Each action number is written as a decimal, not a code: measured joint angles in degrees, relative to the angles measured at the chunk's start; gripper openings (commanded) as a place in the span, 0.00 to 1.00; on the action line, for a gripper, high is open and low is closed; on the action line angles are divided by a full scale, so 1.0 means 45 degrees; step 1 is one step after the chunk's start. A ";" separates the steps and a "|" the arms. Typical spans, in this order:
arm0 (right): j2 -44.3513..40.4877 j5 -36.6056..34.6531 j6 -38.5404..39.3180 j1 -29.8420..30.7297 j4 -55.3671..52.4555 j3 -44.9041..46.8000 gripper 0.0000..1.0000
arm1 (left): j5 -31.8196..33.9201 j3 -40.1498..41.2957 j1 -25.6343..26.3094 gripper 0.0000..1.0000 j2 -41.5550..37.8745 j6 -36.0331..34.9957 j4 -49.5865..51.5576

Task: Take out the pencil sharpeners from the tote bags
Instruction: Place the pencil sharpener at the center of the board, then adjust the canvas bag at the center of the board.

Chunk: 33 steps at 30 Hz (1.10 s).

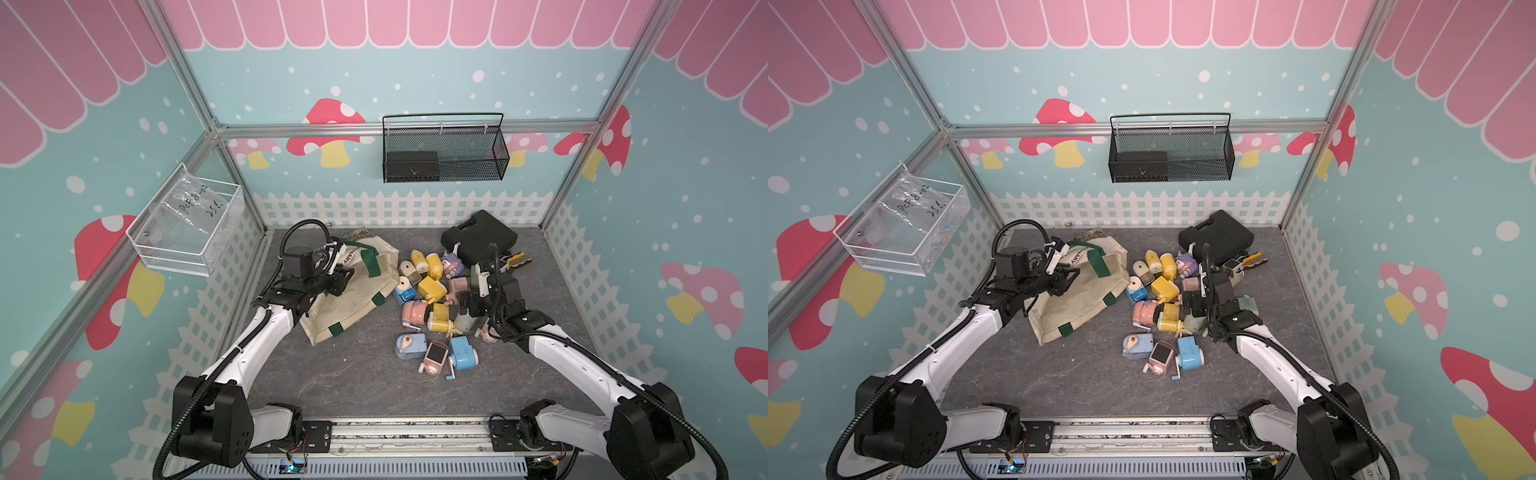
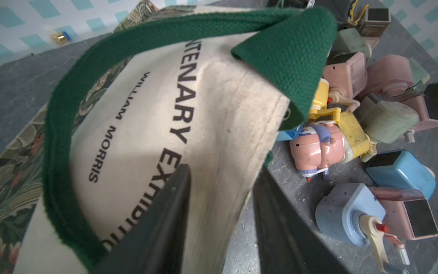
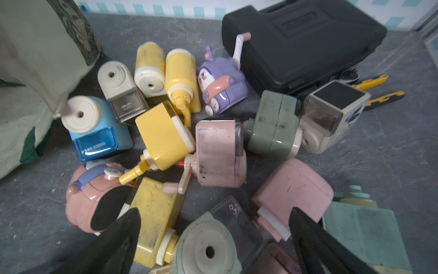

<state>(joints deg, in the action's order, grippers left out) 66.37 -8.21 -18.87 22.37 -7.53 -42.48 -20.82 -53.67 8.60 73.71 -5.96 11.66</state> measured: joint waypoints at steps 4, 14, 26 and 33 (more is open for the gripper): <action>-0.0845 -0.0442 0.0151 -0.0053 0.0073 -0.0175 0.99 | 0.1059 -0.0024 0.0019 0.84 -0.0189 0.0413 0.0389; -0.3764 -0.2069 0.0204 -0.0117 0.1175 0.1651 1.00 | 0.4337 0.1481 0.0000 0.84 -0.5260 0.3453 -0.0039; -0.4614 -0.2249 0.0180 -0.0151 0.1355 0.2540 1.00 | 0.3517 0.2069 0.1073 0.85 -0.5382 0.2526 0.1171; -0.4532 -0.1982 0.0136 -0.0151 0.1447 0.2618 1.00 | 0.4299 0.0525 0.3211 0.84 -0.3419 -0.0107 0.3395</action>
<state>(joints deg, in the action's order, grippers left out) 45.98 -17.12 -18.26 21.69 -1.02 -30.70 -1.48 -51.31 23.05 58.33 -6.44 26.94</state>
